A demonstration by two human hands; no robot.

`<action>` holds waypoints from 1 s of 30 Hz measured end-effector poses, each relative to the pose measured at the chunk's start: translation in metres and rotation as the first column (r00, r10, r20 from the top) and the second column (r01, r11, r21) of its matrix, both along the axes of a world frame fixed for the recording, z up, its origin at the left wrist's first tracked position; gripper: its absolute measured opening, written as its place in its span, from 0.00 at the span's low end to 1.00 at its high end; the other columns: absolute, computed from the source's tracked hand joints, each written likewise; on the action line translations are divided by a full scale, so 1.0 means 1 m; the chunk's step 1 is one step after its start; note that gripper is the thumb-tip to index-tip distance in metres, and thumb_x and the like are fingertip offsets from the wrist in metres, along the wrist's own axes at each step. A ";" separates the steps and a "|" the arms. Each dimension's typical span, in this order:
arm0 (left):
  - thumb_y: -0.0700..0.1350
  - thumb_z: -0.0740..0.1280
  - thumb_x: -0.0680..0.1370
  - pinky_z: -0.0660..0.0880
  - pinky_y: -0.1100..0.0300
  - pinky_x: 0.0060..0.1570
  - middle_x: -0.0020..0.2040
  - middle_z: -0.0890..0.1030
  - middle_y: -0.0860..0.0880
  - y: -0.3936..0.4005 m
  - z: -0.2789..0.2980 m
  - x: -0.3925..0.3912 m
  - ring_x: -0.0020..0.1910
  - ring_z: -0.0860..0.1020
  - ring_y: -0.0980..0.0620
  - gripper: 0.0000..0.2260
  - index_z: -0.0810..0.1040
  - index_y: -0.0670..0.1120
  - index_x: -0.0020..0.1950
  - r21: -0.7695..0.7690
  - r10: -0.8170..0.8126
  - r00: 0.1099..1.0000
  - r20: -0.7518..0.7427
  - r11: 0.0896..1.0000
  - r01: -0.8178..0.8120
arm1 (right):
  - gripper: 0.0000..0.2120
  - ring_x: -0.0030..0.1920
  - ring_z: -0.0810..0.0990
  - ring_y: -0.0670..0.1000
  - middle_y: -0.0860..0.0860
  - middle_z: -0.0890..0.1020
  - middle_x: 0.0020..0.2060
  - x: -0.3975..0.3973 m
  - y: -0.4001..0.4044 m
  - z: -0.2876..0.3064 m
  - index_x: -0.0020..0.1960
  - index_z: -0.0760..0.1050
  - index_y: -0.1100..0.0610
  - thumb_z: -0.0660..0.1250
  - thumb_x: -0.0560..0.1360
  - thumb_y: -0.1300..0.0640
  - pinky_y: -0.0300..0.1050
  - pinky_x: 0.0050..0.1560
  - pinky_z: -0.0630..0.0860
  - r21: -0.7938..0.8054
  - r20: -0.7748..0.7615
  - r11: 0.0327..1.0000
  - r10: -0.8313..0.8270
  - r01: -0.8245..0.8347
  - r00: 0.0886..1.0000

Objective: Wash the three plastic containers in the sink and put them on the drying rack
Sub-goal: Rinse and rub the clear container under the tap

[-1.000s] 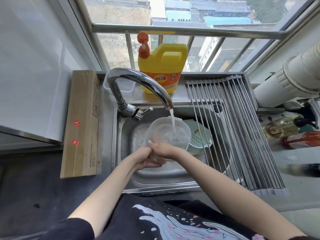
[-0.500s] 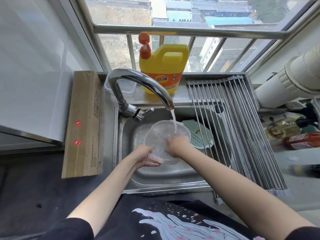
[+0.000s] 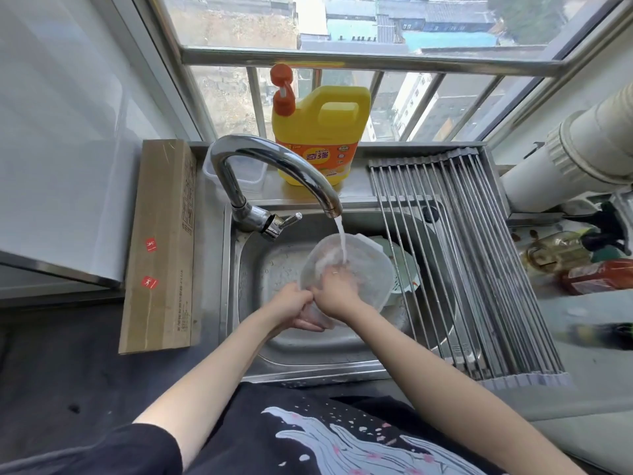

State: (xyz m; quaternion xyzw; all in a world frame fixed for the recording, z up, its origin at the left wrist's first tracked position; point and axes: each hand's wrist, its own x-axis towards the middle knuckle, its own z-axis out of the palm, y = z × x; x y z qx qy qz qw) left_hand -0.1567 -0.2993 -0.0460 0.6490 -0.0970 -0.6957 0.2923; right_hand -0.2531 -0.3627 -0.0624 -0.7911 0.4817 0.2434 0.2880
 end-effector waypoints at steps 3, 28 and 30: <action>0.33 0.56 0.78 0.80 0.53 0.25 0.33 0.82 0.40 0.001 -0.003 -0.002 0.26 0.82 0.44 0.11 0.72 0.39 0.58 -0.008 0.031 0.999 0.026 0.999 -0.031 | 0.26 0.71 0.63 0.60 0.61 0.63 0.73 0.003 0.000 0.006 0.77 0.53 0.59 0.55 0.81 0.57 0.52 0.71 0.60 0.104 0.135 0.993 0.047 -0.062 0.990; 0.48 0.60 0.72 0.79 0.53 0.47 0.45 0.83 0.43 -0.048 0.030 0.035 0.38 0.83 0.42 0.15 0.78 0.46 0.55 0.021 -0.254 0.464 0.849 0.892 0.451 | 0.06 0.45 0.81 0.59 0.58 0.83 0.47 -0.031 0.046 -0.035 0.51 0.75 0.63 0.60 0.78 0.63 0.47 0.45 0.74 0.045 0.449 0.997 0.033 -0.060 0.893; 0.56 0.58 0.71 0.79 0.52 0.50 0.49 0.82 0.43 -0.055 0.031 0.033 0.42 0.83 0.42 0.21 0.78 0.49 0.59 -0.030 -0.214 0.519 0.828 0.906 0.422 | 0.06 0.41 0.81 0.52 0.57 0.85 0.46 -0.028 0.057 -0.032 0.48 0.78 0.63 0.61 0.78 0.65 0.42 0.45 0.75 0.268 0.538 0.943 -0.317 0.198 0.781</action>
